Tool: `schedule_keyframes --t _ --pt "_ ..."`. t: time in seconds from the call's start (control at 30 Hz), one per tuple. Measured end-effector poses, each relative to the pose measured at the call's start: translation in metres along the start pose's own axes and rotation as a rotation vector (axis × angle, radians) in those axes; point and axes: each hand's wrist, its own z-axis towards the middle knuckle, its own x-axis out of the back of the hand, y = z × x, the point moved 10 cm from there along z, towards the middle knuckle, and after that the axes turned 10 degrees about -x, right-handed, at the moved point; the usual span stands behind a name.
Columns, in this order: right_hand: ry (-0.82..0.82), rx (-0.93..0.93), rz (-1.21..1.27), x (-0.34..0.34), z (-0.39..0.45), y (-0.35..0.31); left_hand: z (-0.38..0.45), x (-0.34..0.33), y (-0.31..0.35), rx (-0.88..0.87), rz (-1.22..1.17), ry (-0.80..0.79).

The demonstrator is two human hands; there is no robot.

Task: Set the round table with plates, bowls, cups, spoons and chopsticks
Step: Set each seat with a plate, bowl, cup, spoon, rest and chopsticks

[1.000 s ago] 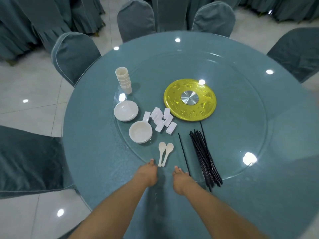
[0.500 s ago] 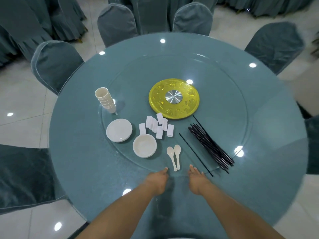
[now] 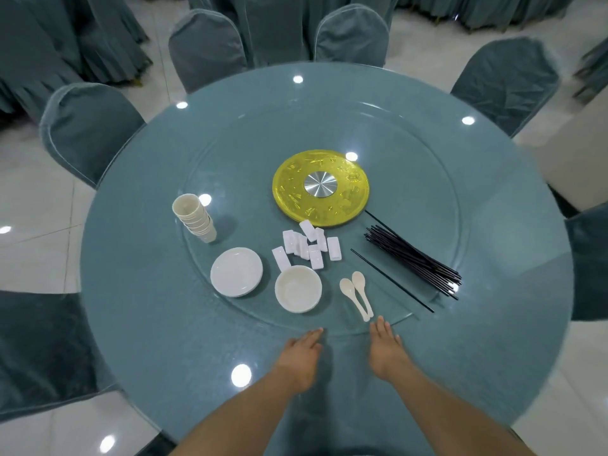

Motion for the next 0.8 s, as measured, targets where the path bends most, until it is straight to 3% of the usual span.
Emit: schedule_keyframes --t 0.53,0.6,0.8 --pt "0.038 -0.020 0.069 0.010 -0.022 -0.039 -0.032 0.016 -0.053 0.160 -0.143 0.040" --pt "0.042 -0.031 0.085 0.015 -0.025 -0.048 -0.040 0.024 -0.072 0.281 -0.240 0.121" --pt "0.005 0.045 0.174 0.031 -0.033 -0.097 -0.072 0.066 -0.150 0.656 -0.502 0.568"
